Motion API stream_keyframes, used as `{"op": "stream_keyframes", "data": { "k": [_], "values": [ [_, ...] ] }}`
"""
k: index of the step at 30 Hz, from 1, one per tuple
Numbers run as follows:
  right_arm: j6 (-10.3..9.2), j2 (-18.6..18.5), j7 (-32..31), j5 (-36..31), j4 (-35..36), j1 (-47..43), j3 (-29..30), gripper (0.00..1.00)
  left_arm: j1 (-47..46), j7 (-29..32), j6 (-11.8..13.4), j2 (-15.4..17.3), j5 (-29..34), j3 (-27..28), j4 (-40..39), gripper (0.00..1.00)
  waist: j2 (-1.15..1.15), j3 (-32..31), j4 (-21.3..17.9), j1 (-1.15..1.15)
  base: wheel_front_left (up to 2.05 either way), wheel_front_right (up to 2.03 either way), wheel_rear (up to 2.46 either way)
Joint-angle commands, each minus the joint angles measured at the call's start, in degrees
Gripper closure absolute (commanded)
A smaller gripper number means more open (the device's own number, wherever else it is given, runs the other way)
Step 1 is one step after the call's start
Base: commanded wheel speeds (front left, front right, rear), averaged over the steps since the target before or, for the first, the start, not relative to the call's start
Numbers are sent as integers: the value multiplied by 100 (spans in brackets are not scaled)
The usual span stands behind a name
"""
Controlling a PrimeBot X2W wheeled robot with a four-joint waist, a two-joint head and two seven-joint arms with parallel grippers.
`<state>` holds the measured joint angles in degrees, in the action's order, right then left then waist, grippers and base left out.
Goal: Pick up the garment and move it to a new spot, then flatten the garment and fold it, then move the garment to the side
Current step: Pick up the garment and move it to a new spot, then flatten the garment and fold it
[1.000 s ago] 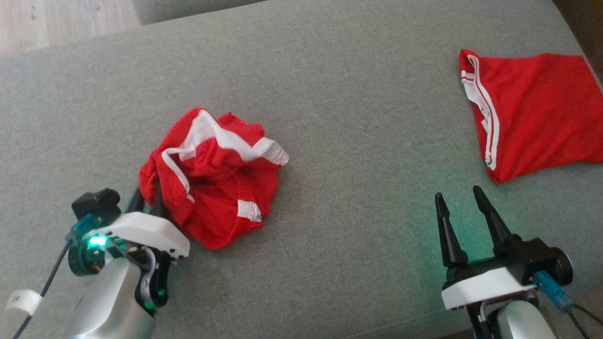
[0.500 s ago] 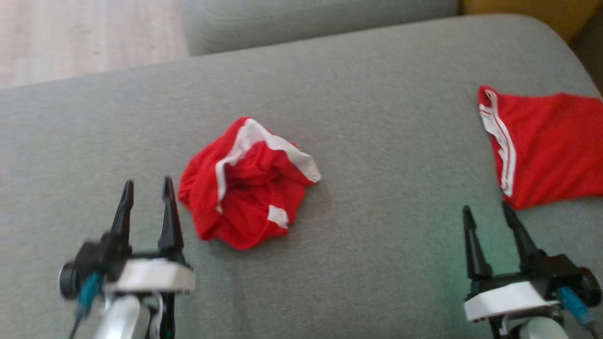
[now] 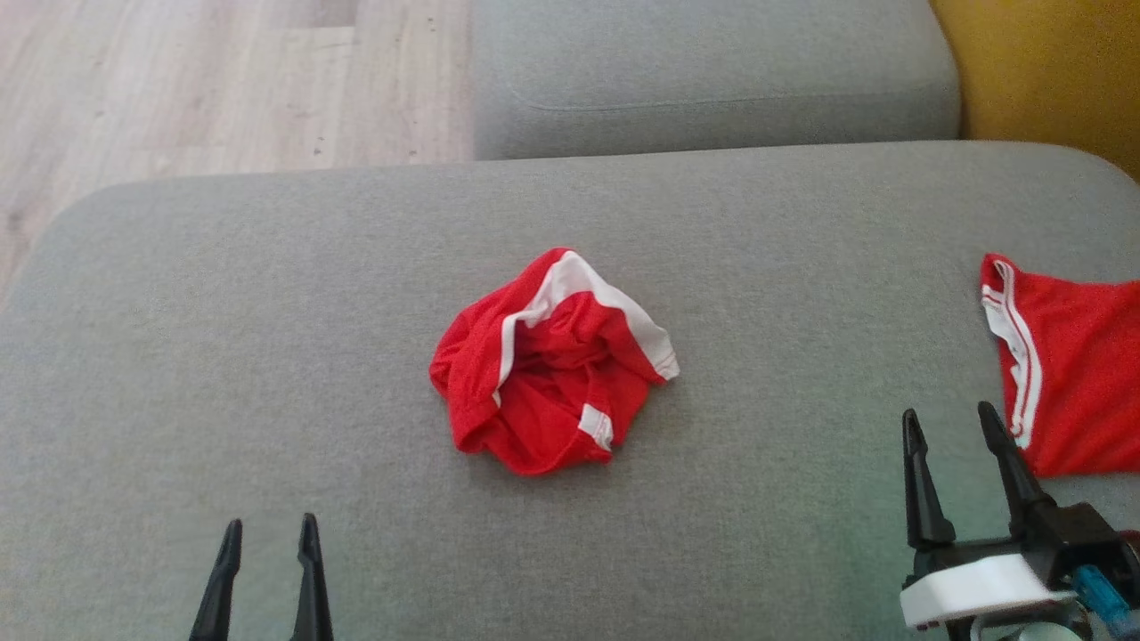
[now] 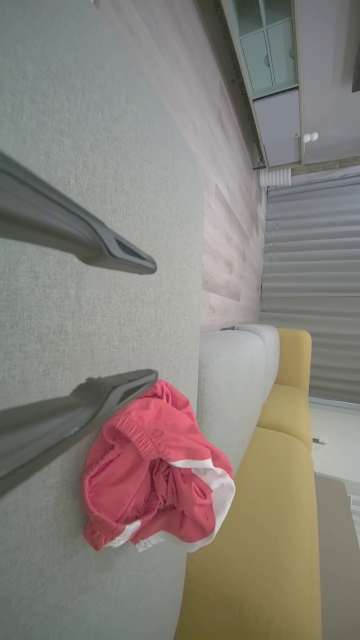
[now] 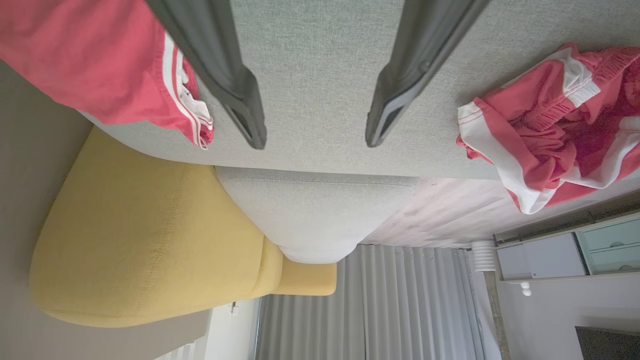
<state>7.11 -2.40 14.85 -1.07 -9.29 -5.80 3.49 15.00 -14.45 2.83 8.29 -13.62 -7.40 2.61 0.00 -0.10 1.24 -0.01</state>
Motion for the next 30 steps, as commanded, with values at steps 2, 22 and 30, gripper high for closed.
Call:
{"op": "stream_keyframes", "data": {
  "k": [2, 22, 30],
  "values": [
    [37, -48, 15, -9, 174, 72, -132, 0, -153, -54, -119, -79, 128, 318, -246, 0, 0, -51, 99, 1, 0, 0, 0],
    [37, -48, 15, 42, 81, 93, -283, 0, -193, -54, -761, -497, 624, 886, -183, 0, 0, 5, -40, 1, 0, 0, 0],
    [37, -48, 15, 37, 138, 243, -467, 0, -1210, -18, -935, -531, 790, -323, 46, 0, 0, 147, -459, 1, 0, 0, 0]
  ]
}}
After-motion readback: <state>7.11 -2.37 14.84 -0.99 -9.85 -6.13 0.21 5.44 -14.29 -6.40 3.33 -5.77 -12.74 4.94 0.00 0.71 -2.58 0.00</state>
